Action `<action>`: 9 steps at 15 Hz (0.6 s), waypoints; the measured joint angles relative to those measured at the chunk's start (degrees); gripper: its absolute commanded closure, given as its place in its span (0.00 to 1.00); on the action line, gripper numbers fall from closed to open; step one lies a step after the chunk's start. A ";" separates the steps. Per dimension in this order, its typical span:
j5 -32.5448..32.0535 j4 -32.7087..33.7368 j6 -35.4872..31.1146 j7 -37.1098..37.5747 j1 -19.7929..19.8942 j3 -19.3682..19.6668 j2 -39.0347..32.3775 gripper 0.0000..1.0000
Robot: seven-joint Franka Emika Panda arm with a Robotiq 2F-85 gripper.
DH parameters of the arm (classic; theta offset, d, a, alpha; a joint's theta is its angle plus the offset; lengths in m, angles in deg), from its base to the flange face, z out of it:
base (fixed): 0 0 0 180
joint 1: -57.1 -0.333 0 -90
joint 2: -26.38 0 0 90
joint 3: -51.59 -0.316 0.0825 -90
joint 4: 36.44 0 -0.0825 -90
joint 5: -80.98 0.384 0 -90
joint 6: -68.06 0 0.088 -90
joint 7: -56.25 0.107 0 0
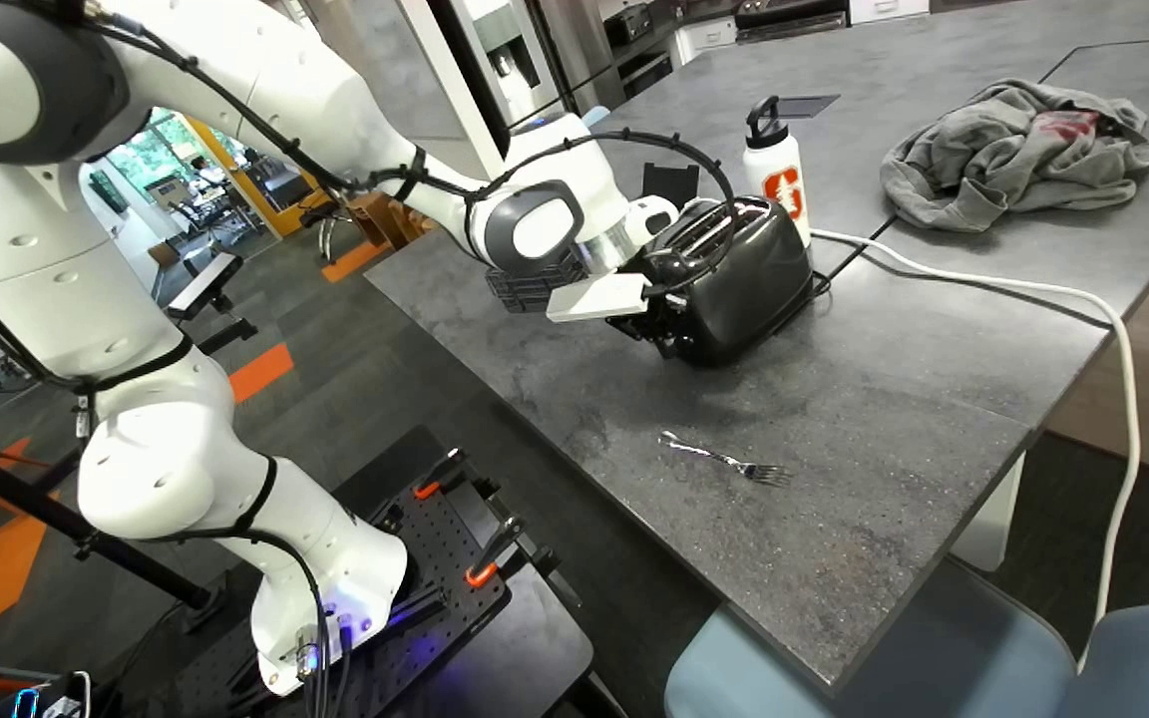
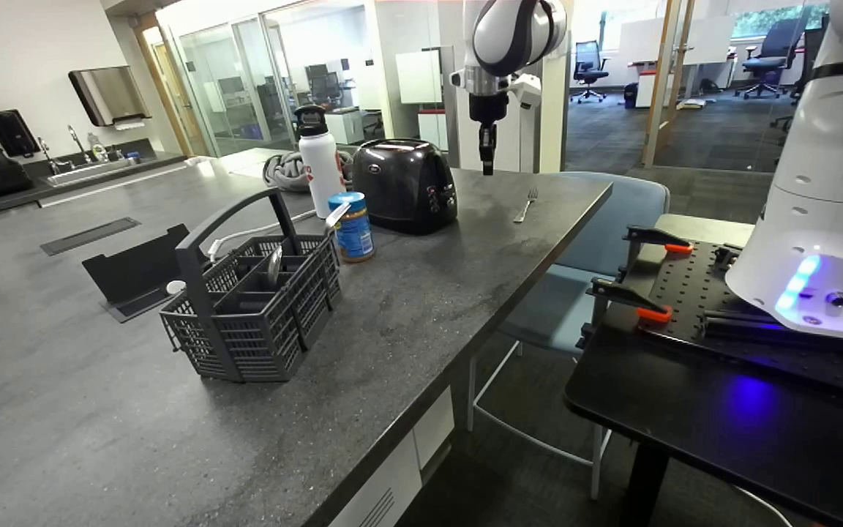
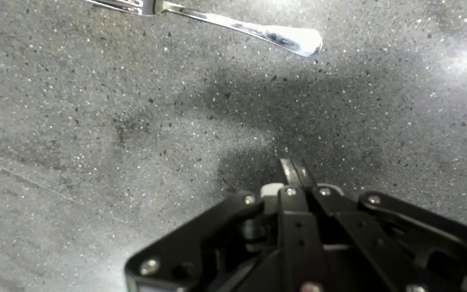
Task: Press the right button on the toaster to release the lever
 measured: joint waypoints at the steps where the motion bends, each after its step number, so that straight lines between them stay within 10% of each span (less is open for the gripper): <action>1: 0.06 -0.39 -1.35 -0.01 0.11 -0.19 -0.36 1.00; 9: 3.02 -0.92 -8.06 -0.70 3.47 -4.83 -4.03 0.99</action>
